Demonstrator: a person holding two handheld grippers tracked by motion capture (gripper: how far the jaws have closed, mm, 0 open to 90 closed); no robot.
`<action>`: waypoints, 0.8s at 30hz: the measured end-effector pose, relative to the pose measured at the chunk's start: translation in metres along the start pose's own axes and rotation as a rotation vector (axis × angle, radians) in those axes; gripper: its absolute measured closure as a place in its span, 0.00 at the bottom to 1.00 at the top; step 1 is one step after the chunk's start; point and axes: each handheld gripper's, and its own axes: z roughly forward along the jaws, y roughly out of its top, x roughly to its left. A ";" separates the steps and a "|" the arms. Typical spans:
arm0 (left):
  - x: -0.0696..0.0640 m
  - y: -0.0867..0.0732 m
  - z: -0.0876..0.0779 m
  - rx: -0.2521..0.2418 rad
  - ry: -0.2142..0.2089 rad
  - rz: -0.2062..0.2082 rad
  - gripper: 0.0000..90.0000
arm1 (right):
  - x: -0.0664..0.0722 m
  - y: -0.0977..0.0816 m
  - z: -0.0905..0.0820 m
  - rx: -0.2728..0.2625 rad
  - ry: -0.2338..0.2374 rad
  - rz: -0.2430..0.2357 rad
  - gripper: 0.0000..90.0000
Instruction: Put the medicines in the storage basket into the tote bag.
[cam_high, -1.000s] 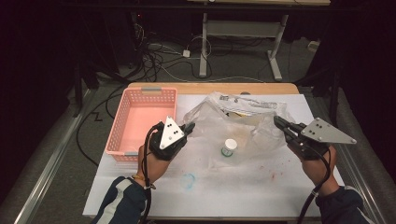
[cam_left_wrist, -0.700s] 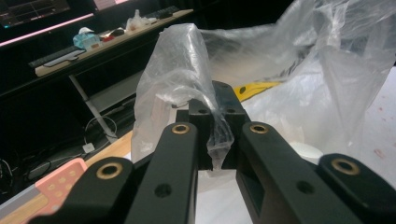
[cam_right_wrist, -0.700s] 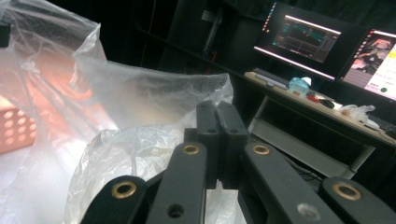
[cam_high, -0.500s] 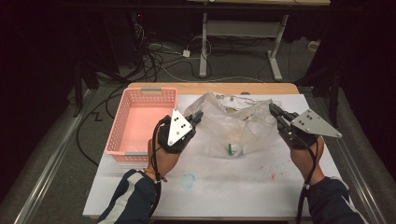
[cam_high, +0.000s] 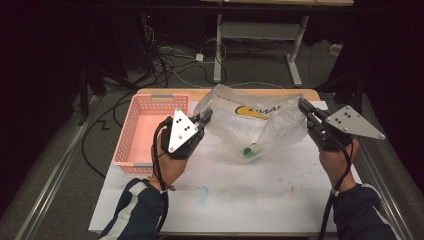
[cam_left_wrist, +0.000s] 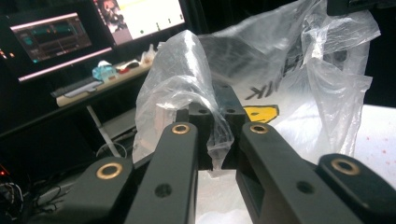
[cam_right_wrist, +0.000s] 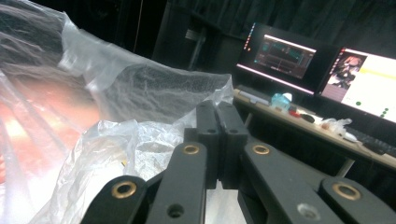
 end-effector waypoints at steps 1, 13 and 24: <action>0.000 0.002 -0.001 -0.002 -0.002 0.001 0.95 | -0.001 0.002 -0.001 -0.005 0.001 -0.001 1.00; 0.007 0.016 -0.012 -0.044 0.019 -0.004 0.95 | -0.007 0.028 -0.007 -0.016 0.015 -0.025 1.00; 0.021 0.005 0.015 0.009 0.052 -0.032 0.95 | -0.037 0.009 0.024 0.070 -0.060 0.008 1.00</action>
